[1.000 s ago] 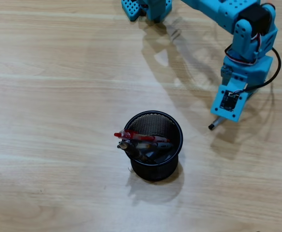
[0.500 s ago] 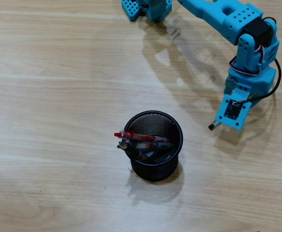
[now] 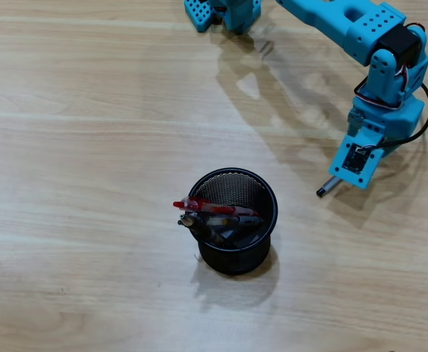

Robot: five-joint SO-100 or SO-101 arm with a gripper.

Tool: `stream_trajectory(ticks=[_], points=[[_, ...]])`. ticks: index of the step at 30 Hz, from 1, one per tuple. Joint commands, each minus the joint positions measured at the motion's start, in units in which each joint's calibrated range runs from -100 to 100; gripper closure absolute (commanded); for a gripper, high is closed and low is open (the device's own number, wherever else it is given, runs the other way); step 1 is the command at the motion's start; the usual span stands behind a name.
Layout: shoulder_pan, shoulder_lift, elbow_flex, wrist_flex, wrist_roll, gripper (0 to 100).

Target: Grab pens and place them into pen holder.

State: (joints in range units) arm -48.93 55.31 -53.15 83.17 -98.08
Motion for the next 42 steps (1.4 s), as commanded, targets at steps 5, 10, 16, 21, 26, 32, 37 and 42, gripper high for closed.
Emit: stream_trajectory(ticks=[5,10,16,21,26,32,37,42], points=[[0.14,-0.07,0.39,-0.21,-0.51,98],[0.41,-0.15,0.03,-0.02,0.12,98],[2.61,-4.74,0.57,0.89,5.04,98],[6.82,-14.93,0.57,11.91,9.33,98],[13.03,-27.33,3.74,16.83,13.52,98],[22.73,-45.76,20.03,16.10,22.32,98],[34.43,-64.52,41.75,-8.32,38.76,98],[37.36,-69.37,48.35,-26.45,47.03,98]])
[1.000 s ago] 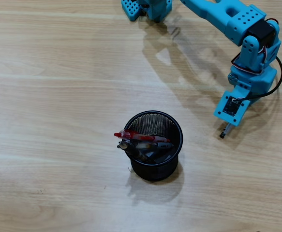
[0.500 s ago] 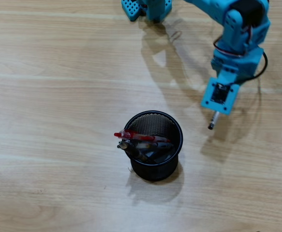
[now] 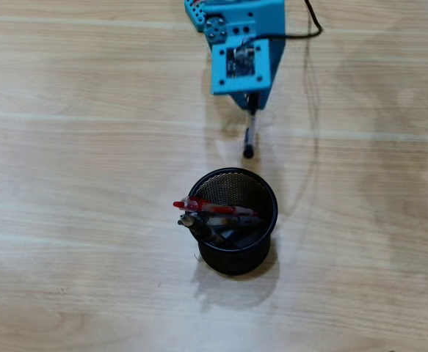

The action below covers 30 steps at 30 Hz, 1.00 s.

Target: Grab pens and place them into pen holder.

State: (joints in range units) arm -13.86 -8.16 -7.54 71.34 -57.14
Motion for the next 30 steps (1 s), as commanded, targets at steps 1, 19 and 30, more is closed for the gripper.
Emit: stream_trajectory(ticks=[1,19,30], points=[[2.57,-6.15,2.84,-17.63,7.35,98],[2.39,-6.24,3.56,-45.97,7.87,98],[4.86,-11.67,26.82,-68.65,4.63,98]])
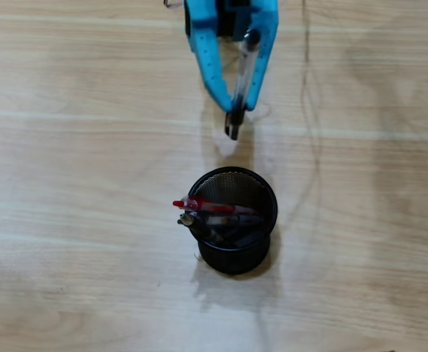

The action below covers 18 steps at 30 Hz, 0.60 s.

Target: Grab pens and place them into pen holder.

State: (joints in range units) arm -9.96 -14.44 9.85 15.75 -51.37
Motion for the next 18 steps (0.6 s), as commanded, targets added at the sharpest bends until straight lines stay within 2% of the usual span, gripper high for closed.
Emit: stream_trajectory(ticks=[1,7,18], points=[[1.04,-5.98,12.78,-17.17,-1.51,98],[1.59,-3.86,23.73,-31.38,-1.93,98],[0.77,11.77,20.74,-42.68,-1.99,98]])
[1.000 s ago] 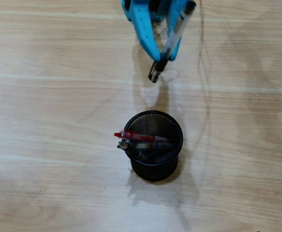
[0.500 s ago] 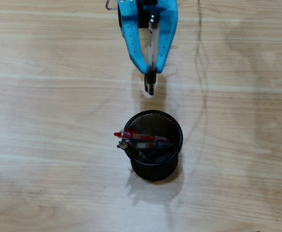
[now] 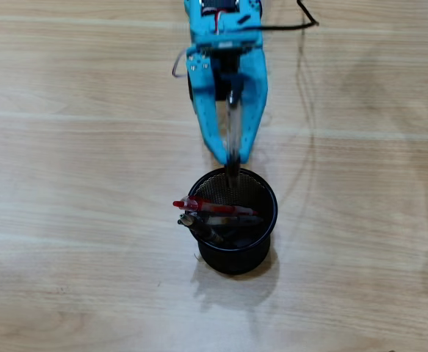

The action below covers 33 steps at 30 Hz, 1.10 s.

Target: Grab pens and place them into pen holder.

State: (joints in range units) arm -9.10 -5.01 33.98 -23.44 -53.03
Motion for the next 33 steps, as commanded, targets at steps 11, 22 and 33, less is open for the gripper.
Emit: stream_trajectory(ticks=[11,22,33], points=[[-1.28,6.24,-3.94,-5.31,-2.21,84],[-0.91,1.74,-0.50,-4.49,1.20,98],[2.56,-28.75,29.82,-4.40,12.35,98]])
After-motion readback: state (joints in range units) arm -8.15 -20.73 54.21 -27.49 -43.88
